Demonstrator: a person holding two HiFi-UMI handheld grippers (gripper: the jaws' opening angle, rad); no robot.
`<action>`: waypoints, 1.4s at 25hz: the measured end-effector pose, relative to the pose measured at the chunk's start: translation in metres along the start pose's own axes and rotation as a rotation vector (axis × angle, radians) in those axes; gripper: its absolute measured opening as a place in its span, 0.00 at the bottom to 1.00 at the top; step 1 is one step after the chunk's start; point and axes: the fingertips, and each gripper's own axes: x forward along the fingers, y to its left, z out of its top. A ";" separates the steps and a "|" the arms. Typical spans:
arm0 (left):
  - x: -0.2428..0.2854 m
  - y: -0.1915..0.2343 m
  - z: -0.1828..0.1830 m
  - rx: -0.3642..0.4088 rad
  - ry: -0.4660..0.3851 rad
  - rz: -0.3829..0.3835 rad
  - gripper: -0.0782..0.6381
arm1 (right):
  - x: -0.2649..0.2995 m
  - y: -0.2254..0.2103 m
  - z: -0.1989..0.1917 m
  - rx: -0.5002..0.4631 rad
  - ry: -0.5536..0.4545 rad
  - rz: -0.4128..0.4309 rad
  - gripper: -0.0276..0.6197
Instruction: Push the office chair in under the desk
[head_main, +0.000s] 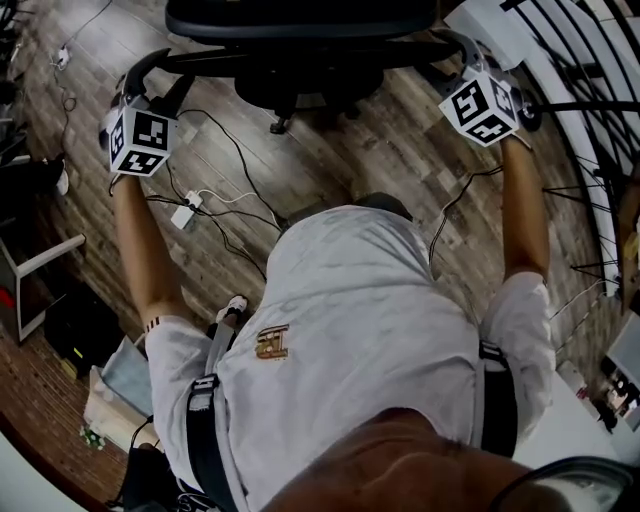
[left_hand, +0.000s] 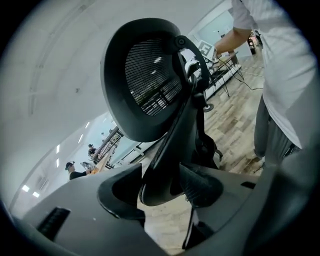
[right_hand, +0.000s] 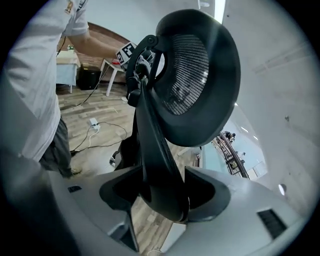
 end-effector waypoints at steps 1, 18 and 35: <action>0.001 0.000 0.001 0.008 -0.004 -0.005 0.46 | 0.002 -0.001 0.001 -0.005 0.000 0.003 0.42; 0.015 0.016 -0.013 0.100 -0.017 -0.089 0.42 | 0.025 -0.004 0.011 -0.120 0.039 0.020 0.35; 0.037 0.048 -0.030 0.087 -0.018 -0.089 0.42 | 0.055 -0.020 0.029 -0.168 0.062 0.033 0.32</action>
